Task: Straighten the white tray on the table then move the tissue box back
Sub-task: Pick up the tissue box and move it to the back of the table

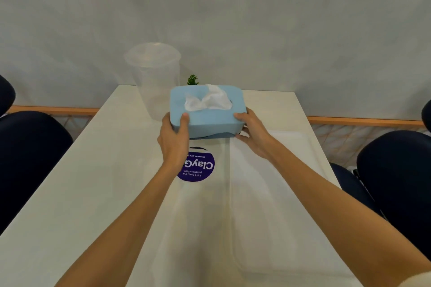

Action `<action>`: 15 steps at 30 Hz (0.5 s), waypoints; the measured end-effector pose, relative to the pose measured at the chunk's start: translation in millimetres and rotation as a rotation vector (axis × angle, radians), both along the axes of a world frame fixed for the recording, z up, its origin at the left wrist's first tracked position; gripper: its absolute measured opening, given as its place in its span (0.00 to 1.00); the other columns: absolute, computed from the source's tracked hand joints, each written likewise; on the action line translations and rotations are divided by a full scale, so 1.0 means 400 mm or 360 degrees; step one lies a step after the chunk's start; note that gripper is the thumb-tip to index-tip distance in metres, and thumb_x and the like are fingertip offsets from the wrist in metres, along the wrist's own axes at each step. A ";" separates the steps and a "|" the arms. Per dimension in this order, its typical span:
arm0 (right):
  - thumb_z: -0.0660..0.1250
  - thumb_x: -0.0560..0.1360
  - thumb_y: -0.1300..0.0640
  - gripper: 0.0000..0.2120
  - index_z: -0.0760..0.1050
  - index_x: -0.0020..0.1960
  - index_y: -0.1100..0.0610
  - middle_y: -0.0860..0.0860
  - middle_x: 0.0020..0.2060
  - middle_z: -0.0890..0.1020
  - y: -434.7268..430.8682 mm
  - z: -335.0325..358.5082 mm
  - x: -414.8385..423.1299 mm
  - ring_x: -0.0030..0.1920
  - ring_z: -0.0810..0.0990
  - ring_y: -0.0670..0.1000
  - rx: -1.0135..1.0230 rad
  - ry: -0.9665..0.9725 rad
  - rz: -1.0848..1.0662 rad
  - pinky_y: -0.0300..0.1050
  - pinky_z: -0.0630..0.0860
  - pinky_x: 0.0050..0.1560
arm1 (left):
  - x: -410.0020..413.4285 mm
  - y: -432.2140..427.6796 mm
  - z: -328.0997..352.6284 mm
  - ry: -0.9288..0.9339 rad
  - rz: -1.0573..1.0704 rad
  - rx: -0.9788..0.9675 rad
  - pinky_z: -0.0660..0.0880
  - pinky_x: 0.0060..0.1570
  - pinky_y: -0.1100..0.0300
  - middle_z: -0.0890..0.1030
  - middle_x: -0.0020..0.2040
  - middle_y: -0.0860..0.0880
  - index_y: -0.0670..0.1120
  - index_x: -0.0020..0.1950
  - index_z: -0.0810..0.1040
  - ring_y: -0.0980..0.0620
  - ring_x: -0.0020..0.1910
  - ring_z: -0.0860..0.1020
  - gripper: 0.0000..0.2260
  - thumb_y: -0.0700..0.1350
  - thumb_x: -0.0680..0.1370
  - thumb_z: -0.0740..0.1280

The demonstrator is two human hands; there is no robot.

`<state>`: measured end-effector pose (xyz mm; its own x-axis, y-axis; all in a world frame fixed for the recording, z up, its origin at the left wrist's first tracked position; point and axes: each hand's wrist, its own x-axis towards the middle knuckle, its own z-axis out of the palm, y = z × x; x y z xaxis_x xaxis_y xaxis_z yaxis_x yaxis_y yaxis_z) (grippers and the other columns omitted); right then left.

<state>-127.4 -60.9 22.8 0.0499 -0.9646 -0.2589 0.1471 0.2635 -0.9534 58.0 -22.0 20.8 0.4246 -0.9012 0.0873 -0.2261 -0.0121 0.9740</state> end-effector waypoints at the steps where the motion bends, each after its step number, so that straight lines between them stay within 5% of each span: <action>1: 0.63 0.76 0.55 0.27 0.60 0.73 0.49 0.50 0.64 0.72 -0.003 0.004 -0.026 0.63 0.72 0.53 -0.0013 0.0001 -0.0028 0.44 0.76 0.52 | -0.025 -0.007 -0.002 0.0018 -0.0025 -0.0020 0.70 0.52 0.58 0.76 0.61 0.48 0.50 0.70 0.67 0.50 0.57 0.73 0.22 0.57 0.79 0.60; 6: 0.63 0.75 0.53 0.27 0.62 0.72 0.48 0.51 0.67 0.71 -0.030 0.003 -0.150 0.67 0.70 0.55 -0.0019 0.0011 -0.0203 0.49 0.74 0.60 | -0.153 -0.079 -0.004 0.0075 -0.0153 -0.0008 0.70 0.53 0.59 0.75 0.62 0.48 0.50 0.72 0.66 0.52 0.57 0.72 0.23 0.56 0.79 0.60; 15: 0.62 0.76 0.53 0.23 0.65 0.70 0.51 0.52 0.60 0.73 -0.163 -0.039 -0.302 0.62 0.72 0.56 0.0101 0.0047 -0.0471 0.44 0.76 0.45 | -0.317 -0.270 -0.044 0.0063 -0.0321 0.0129 0.73 0.59 0.54 0.74 0.62 0.47 0.49 0.72 0.65 0.48 0.59 0.73 0.24 0.58 0.78 0.59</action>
